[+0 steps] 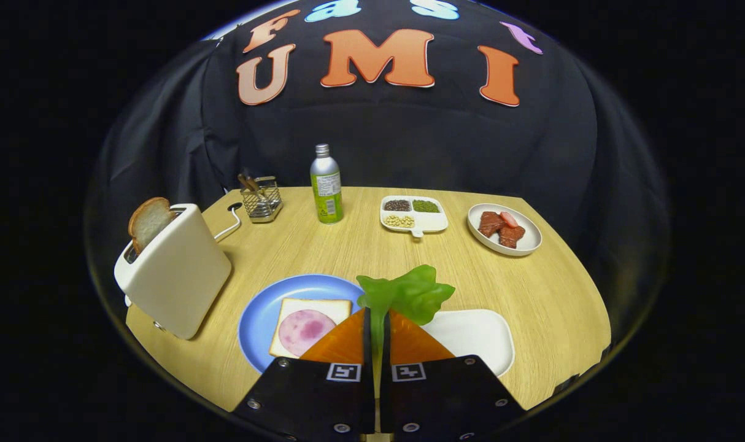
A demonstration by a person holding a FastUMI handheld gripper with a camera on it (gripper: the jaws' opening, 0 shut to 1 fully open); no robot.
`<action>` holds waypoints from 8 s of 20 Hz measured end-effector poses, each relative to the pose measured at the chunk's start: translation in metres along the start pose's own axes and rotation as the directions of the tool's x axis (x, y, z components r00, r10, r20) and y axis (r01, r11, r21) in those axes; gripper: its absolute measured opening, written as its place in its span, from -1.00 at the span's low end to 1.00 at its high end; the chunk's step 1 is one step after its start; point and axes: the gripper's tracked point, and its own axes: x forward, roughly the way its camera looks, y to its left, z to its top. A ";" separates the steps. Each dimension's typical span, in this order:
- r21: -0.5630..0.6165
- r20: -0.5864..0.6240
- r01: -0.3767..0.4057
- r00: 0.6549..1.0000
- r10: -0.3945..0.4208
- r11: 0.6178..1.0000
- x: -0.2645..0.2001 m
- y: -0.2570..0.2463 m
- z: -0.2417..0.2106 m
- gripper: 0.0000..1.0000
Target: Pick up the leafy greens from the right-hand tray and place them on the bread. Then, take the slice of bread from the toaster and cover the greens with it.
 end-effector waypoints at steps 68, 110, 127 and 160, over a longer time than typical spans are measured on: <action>-0.120 0.043 -0.167 0.984 0.173 0.979 -0.025 0.308 0.089 -0.09; 0.036 0.103 -0.066 0.993 0.062 0.997 -0.059 0.140 0.088 -0.90; 0.072 -0.044 -0.104 0.993 0.107 0.992 0.002 0.079 0.018 -0.90; 0.060 0.098 0.169 0.980 -0.175 0.984 -0.091 -0.047 0.100 0.96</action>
